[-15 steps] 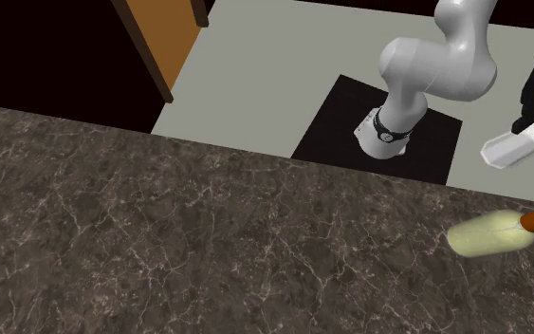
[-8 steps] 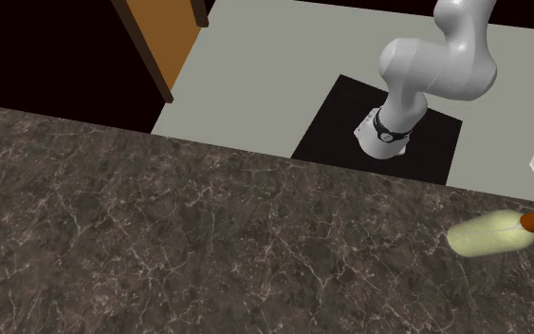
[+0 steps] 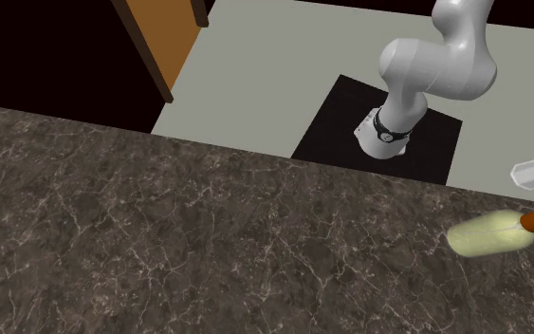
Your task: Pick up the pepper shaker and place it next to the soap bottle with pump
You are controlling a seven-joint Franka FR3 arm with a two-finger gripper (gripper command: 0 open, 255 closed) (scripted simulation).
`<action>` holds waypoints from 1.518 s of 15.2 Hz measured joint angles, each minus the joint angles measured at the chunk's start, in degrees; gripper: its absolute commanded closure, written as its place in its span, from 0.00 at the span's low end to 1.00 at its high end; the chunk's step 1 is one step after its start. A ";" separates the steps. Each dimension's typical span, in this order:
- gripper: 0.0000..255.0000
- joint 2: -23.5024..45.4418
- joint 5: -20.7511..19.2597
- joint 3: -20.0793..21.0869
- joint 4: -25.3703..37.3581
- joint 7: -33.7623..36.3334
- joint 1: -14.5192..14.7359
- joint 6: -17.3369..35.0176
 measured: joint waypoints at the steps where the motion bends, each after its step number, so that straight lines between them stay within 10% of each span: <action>1: 1.00 -0.16 0.06 0.04 -0.82 -0.14 0.03 0.65; 23: 1.00 -2.89 4.15 4.07 -19.14 -0.91 2.07 16.22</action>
